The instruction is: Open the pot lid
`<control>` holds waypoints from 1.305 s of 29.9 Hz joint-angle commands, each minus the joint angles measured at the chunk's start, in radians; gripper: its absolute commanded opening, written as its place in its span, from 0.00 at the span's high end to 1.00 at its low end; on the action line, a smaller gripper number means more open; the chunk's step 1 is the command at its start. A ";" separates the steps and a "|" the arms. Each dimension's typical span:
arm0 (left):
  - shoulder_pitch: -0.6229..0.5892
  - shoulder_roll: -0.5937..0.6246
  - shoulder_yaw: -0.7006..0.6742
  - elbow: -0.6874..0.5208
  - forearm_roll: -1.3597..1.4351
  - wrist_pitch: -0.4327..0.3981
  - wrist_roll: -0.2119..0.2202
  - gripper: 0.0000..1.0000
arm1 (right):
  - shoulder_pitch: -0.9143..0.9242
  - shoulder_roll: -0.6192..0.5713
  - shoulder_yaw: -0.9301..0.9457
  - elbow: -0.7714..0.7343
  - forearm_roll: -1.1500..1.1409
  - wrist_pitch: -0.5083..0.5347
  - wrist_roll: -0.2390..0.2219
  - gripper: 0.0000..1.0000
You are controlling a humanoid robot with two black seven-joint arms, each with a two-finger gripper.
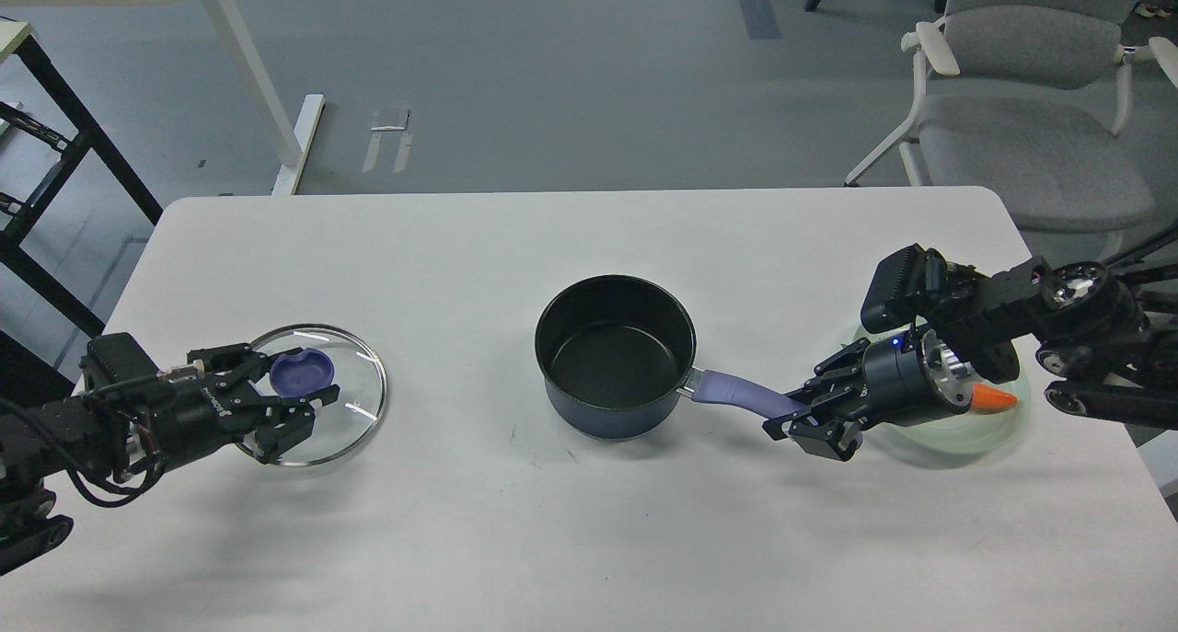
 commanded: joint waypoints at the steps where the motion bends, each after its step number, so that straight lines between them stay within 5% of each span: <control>1: 0.000 -0.001 -0.001 -0.001 -0.005 0.001 0.000 0.14 | 0.000 0.000 0.000 0.000 0.000 0.000 0.000 0.66; 4: -0.003 0.002 -0.003 -0.005 -0.013 0.001 0.000 0.01 | 0.000 -0.001 0.000 0.000 0.000 0.000 0.000 0.66; 11: -0.019 0.049 -0.027 -0.086 -0.107 -0.014 0.000 0.01 | 0.000 -0.003 0.000 0.000 0.000 0.000 0.000 0.66; 16: -0.102 0.094 -0.030 -0.198 -0.429 -0.141 0.000 0.01 | 0.000 -0.003 0.000 0.000 0.000 0.000 0.000 0.63; 18: -0.134 0.096 -0.042 -0.215 -0.573 -0.203 0.000 0.01 | 0.000 -0.003 0.000 0.000 0.000 0.000 0.000 0.56; 22: -0.165 0.090 -0.088 -0.225 -0.876 -0.333 0.000 0.01 | 0.000 -0.004 0.000 0.000 0.000 0.000 0.000 0.20; 25: -0.177 0.088 -0.121 -0.225 -1.026 -0.417 0.000 0.01 | 0.005 -0.017 0.000 0.003 0.006 0.003 0.000 0.05; 39: -0.178 0.080 -0.214 -0.217 -1.362 -0.528 0.000 0.01 | 0.112 -0.121 0.095 0.012 0.348 0.003 0.000 0.03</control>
